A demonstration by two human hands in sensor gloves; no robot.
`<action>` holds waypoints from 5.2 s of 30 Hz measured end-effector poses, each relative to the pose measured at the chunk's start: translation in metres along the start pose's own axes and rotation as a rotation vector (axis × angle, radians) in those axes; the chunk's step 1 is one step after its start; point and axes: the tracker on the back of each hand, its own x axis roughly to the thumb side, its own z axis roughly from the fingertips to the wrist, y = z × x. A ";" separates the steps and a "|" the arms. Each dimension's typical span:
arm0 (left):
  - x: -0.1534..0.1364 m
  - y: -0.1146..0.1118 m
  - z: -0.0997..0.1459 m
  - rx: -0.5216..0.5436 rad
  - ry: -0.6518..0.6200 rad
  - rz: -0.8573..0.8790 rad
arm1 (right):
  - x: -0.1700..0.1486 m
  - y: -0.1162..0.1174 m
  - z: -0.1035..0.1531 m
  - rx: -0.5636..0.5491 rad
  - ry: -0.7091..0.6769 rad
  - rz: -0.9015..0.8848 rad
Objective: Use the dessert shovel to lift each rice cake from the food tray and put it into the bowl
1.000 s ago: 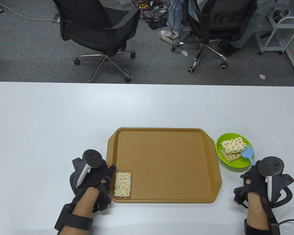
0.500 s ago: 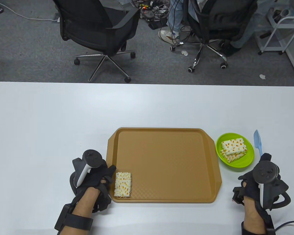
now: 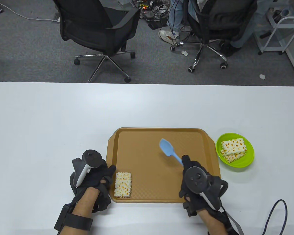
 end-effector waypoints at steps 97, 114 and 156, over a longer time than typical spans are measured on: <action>-0.002 0.002 -0.003 -0.049 -0.002 0.034 | -0.144 -0.050 -0.012 0.171 0.493 -0.726; -0.001 0.003 -0.003 -0.064 0.000 0.038 | -0.222 -0.070 0.005 -0.040 0.866 -0.542; -0.008 0.004 -0.005 -0.099 -0.008 0.088 | -0.054 0.004 0.007 0.363 0.238 -0.281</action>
